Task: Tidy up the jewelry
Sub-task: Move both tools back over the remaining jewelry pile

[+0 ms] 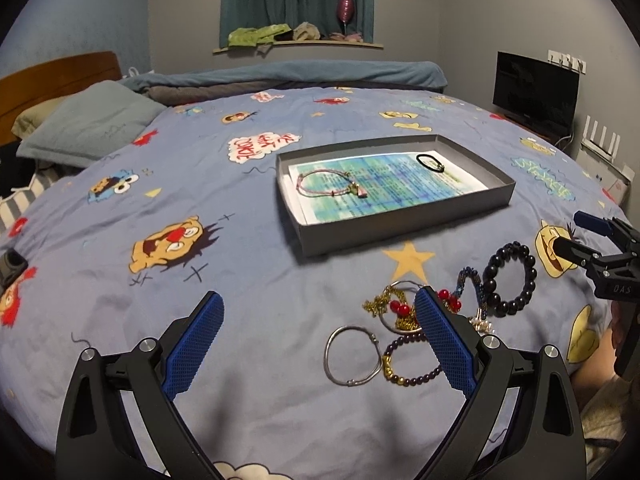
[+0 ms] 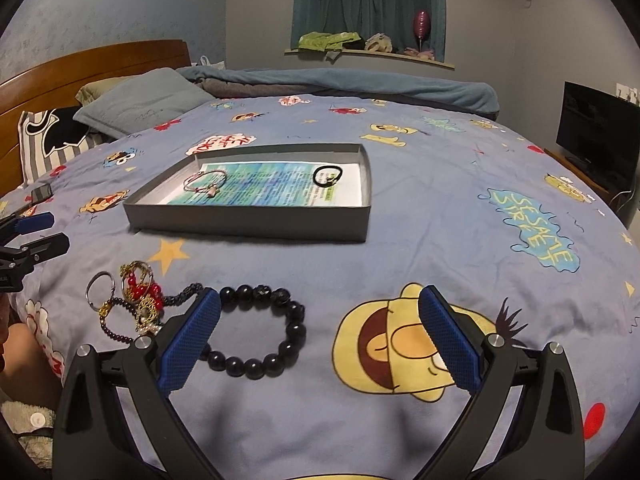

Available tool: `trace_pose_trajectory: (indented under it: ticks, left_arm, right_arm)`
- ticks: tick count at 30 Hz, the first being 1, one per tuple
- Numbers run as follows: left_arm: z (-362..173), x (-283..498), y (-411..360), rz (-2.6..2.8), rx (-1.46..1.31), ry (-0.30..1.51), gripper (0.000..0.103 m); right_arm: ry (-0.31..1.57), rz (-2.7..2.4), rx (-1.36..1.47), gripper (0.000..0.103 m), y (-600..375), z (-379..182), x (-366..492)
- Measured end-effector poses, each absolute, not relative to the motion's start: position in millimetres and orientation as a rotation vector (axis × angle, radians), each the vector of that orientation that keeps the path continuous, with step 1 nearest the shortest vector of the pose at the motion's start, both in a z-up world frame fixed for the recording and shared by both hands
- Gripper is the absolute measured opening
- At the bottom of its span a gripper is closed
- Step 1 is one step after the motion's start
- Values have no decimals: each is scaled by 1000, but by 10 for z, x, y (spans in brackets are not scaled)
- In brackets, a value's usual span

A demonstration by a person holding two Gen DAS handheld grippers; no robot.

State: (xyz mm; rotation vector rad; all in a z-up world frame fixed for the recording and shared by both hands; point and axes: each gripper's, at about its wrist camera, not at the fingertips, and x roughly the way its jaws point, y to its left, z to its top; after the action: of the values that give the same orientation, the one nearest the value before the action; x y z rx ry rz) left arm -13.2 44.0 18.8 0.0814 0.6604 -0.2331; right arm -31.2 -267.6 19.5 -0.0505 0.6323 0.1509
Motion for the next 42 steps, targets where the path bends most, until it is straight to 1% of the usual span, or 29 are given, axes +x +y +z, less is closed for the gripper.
trace_pose_trajectory:
  ticks: [10,22,38,42]
  left_arm:
    - [-41,-235,403,-275,80,707,95]
    - [-373,-149,413,-273,90,780,95]
    - [-467,-131,434,-239,134,764,93]
    - [-501,-117,403,-242,165,763,89]
  right_arm:
    - [658,165,-60,98,-2541,46,-418]
    - [689,179,-58,98,-2515,-87,-393]
    - [708,177,-68,98,-2514,-176,-380]
    - [715,176,-63,97,-2521,-187,-370]
